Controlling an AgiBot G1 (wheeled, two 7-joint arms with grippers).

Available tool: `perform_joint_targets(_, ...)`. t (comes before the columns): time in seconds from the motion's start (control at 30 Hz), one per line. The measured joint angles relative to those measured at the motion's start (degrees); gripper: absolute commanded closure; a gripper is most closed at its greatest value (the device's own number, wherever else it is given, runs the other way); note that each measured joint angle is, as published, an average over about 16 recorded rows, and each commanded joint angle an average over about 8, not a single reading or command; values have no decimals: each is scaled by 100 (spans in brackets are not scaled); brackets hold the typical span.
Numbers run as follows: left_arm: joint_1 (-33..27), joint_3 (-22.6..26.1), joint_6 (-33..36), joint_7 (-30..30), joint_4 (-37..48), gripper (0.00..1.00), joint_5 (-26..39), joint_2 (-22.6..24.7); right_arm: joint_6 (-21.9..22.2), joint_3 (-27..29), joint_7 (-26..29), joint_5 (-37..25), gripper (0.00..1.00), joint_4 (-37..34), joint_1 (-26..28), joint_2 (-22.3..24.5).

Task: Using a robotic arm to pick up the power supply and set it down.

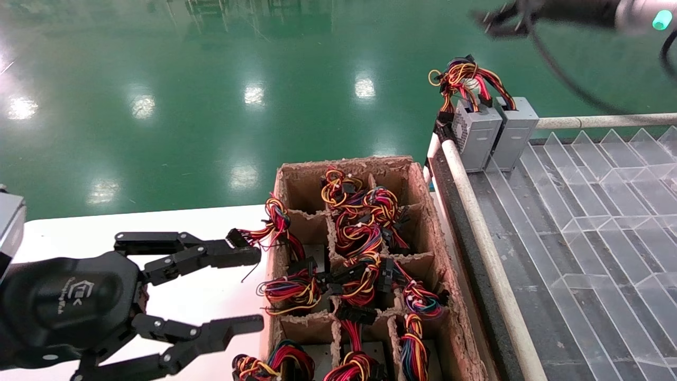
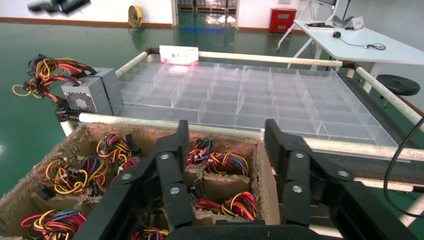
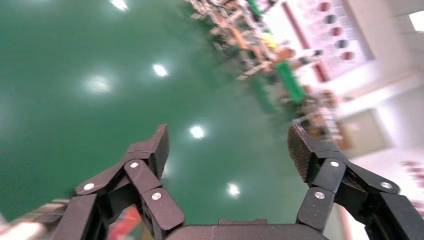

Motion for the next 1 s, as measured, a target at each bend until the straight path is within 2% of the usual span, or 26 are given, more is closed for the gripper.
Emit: perform_joint_targets(1.0,-1,1,0,1,1,0,-1,0,-2352,1870,2200,1353,0,3405,-2975,1485)
